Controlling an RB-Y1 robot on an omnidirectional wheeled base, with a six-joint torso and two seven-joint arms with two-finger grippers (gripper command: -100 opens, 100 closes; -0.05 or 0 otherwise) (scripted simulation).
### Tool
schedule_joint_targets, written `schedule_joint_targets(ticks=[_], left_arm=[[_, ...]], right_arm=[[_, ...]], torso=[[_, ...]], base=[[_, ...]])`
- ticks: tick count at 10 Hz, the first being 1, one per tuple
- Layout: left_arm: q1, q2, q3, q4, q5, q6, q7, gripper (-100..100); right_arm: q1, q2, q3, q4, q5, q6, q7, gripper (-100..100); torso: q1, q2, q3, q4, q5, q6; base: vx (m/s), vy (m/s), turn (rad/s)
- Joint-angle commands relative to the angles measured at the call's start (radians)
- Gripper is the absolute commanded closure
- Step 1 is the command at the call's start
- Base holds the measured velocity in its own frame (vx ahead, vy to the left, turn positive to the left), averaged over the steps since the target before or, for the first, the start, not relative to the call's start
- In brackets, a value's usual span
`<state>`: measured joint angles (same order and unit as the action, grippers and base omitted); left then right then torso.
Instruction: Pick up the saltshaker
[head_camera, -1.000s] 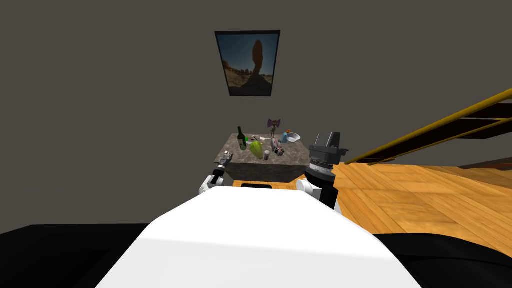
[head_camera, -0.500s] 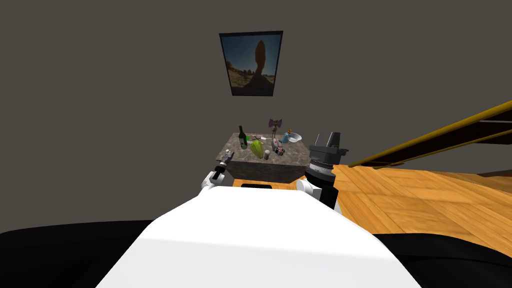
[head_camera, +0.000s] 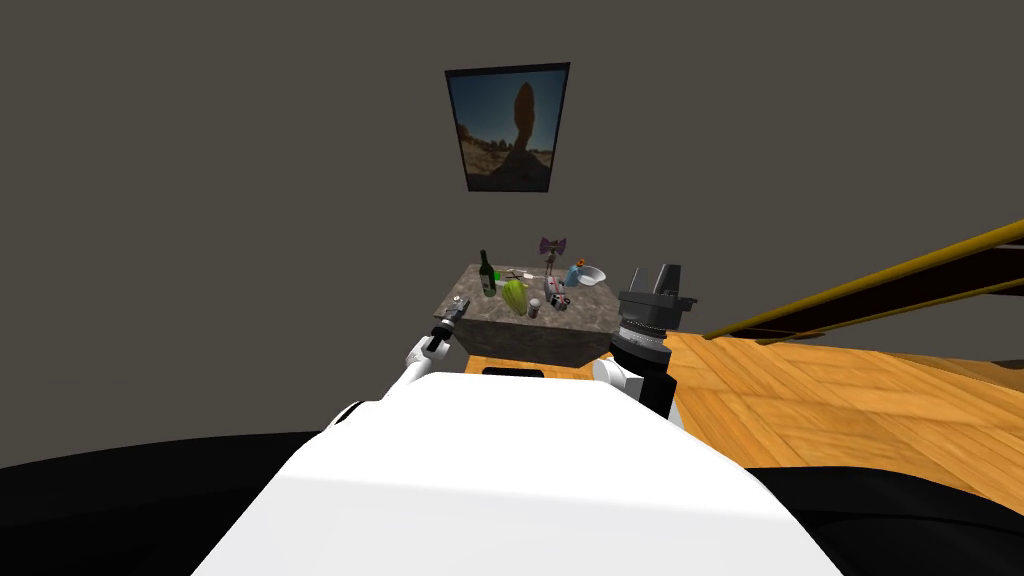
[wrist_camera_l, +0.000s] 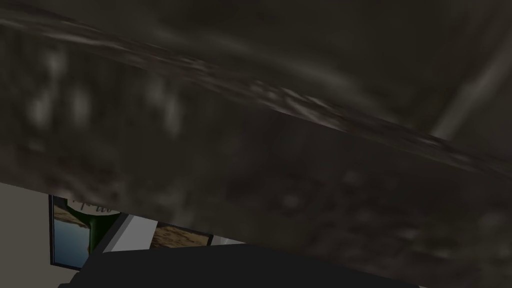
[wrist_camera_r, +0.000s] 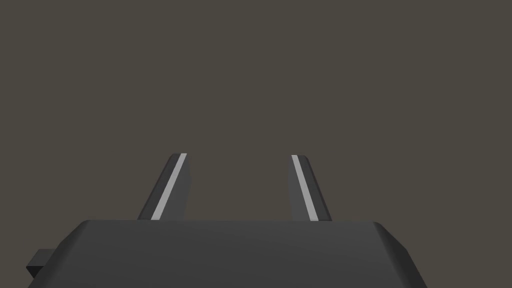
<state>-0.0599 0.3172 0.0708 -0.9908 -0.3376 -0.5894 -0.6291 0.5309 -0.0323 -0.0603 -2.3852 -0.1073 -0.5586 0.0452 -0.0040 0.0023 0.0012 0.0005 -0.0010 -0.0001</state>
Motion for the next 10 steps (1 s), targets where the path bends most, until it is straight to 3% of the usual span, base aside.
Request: schedule_joint_targets(ticks=[1,2,3,4,5,7,8,10], left_arm=[[-0.034,0.01,-0.008,0.05,0.009,-0.009,-0.002,-100],[-0.072,0.034,-0.025,0.08,0.029,-0.025,-0.006,-100],[-0.098,0.034,-0.025,0.115,0.029,-0.025,-0.006,-100],[-0.098,0.034,-0.025,0.13,0.029,-0.025,-0.006,-100],[-0.143,0.058,-0.042,0.169,0.049,-0.04,-0.009,-100],[-0.162,0.058,-0.042,0.205,0.049,-0.04,-0.009,-100],[-0.209,0.081,-0.06,0.246,0.068,-0.056,-0.013,-100],[-0.225,0.081,-0.06,0.281,0.068,-0.056,-0.013,-100]], right_arm=[[0.0,0.0,0.0,0.0,0.0,0.0,0.0,0],[0.0,0.0,0.0,0.0,0.0,0.0,0.0,0],[0.0,0.0,0.0,0.0,0.0,0.0,0.0,0],[0.0,0.0,0.0,0.0,0.0,0.0,0.0,0],[0.0,0.0,0.0,0.0,0.0,0.0,0.0,0],[0.0,0.0,0.0,0.0,0.0,0.0,0.0,0],[0.0,0.0,0.0,0.0,0.0,0.0,0.0,0],[0.0,0.0,0.0,0.0,0.0,0.0,0.0,0]], torso=[[0.0,0.0,0.0,0.0,0.0,0.0],[0.0,0.0,0.0,0.0,0.0,0.0],[-0.001,0.0,0.0,0.0,0.0,0.0],[-0.001,0.0,0.0,0.0,0.0,0.0],[0.0,-0.001,0.0,0.0,0.0,0.0],[0.0,0.0,0.0,0.0,0.0,0.0],[0.0,-0.001,0.0,0.0,0.0,0.0],[0.0,0.0,0.0,0.0,0.0,0.0]], base=[[-0.03,-0.029,0.061],[-0.033,-0.037,0.112],[-0.03,-0.036,0.063],[-0.015,-0.018,-0.017],[-0.027,-0.023,0.11],[-0.024,-0.024,0.03],[-0.029,-0.029,0.108],[-0.02,-0.023,0.035]])
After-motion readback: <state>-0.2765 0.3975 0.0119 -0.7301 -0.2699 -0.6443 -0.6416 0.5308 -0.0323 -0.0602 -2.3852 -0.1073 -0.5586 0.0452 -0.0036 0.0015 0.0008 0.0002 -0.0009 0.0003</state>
